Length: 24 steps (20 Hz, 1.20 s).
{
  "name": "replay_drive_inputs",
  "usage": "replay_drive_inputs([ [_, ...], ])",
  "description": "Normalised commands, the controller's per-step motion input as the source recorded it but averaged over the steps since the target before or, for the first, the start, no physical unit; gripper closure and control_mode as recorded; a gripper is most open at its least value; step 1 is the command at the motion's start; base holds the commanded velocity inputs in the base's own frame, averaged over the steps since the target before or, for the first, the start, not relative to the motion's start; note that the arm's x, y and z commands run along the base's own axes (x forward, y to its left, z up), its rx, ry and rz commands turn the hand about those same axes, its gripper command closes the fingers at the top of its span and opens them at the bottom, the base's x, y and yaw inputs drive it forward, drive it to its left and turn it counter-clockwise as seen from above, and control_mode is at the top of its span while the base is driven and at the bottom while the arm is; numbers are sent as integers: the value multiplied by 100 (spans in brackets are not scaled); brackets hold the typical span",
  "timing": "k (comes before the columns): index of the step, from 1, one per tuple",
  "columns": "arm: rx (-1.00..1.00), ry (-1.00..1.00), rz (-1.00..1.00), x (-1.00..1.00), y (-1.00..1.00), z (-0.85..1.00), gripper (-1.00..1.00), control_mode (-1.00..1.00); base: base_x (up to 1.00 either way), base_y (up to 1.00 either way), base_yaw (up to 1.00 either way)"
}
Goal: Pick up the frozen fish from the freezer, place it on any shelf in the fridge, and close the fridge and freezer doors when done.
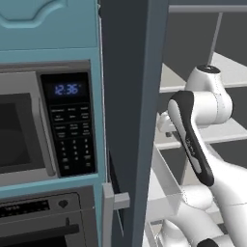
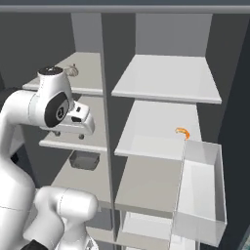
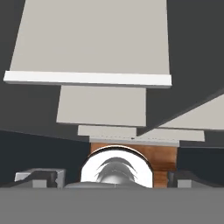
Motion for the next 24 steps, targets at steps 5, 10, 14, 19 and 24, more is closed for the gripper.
replay_drive_inputs([
  [5, 0, 0, 1, 4, 0, 8, -100, -100, 10, 27, 0],
  [10, -4, -9, 3, 0, 0, 61, -100, -100, 0, 0, 0],
  [14, -7, -20, 0, 11, 8, 88, -100, -100, 0, 0, 0],
  [19, 0, -14, 0, 74, 29, 65, -100, -100, 0, 0, 0],
  [24, 9, -12, 0, 99, 23, 21, -100, -100, 0, 0, 0],
])
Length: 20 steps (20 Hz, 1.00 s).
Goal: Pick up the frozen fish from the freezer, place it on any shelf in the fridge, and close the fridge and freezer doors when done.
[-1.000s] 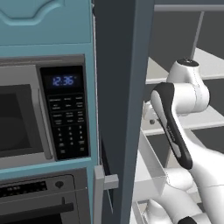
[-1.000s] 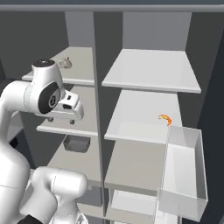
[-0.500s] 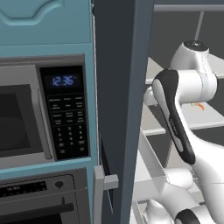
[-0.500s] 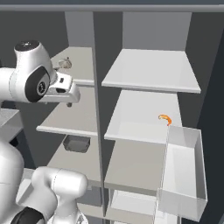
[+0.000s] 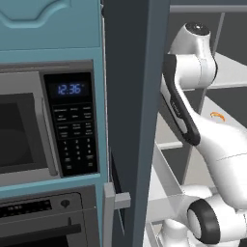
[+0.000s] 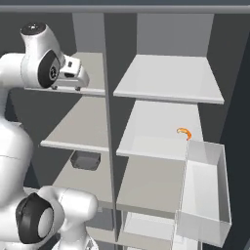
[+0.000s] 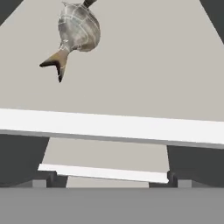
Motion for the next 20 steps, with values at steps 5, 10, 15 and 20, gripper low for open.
replay_drive_inputs([
  [5, 5, -21, 0, 100, 36, 0, -100, -100, 0, 0, 0],
  [10, 3, -16, 0, 100, 26, 0, -100, -100, 0, 0, 0],
  [15, 0, 1, -3, 96, 8, 0, -100, -100, 0, 0, 0],
  [20, 0, 7, -3, 96, 17, -1, -100, -100, 0, 0, 0],
])
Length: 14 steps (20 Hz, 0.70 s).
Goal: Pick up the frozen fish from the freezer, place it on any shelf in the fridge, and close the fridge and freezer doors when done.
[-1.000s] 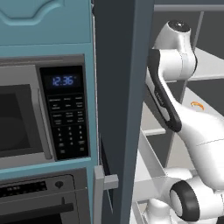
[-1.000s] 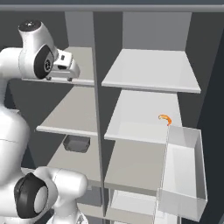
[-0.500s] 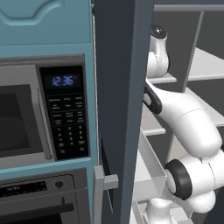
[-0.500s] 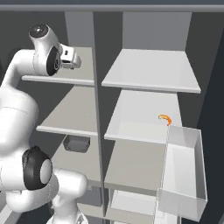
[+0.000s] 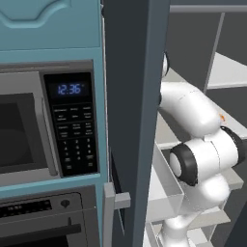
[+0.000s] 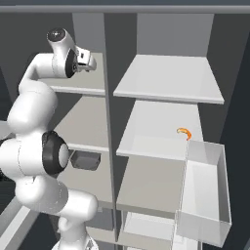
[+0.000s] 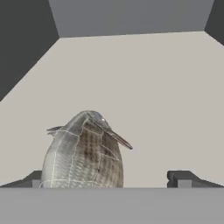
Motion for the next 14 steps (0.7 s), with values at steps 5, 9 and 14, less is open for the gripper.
replay_drive_inputs([
  [5, 6, 9, -1, 22, 5, -70, 100, -100, 0, 0, 0],
  [9, -2, -3, 0, 3, -1, -31, 100, -100, 0, 0, 0],
  [14, -1, -2, 0, -9, -2, -2, 100, -100, 0, 0, 0],
])
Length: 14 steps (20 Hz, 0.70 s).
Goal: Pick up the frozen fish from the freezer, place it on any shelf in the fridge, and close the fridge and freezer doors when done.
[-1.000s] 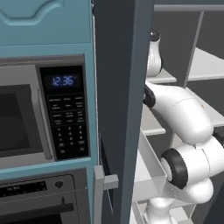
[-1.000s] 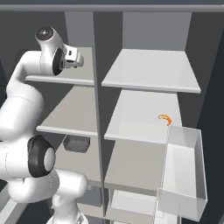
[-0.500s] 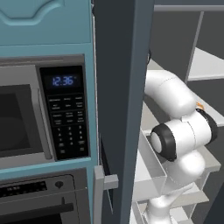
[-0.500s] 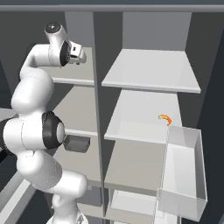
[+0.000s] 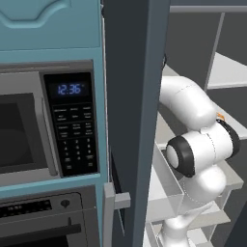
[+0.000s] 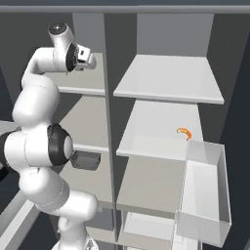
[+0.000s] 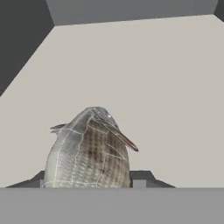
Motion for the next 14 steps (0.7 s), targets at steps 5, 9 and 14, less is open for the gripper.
replay_drive_inputs([
  [5, 0, -14, 0, -79, -48, 0, 100, -100, 0, 0, 0],
  [9, 0, -18, 0, -100, -27, 0, 100, -100, 0, 0, 0],
  [14, 0, -11, 0, -100, 2, 21, 100, -100, 0, 0, 0],
])
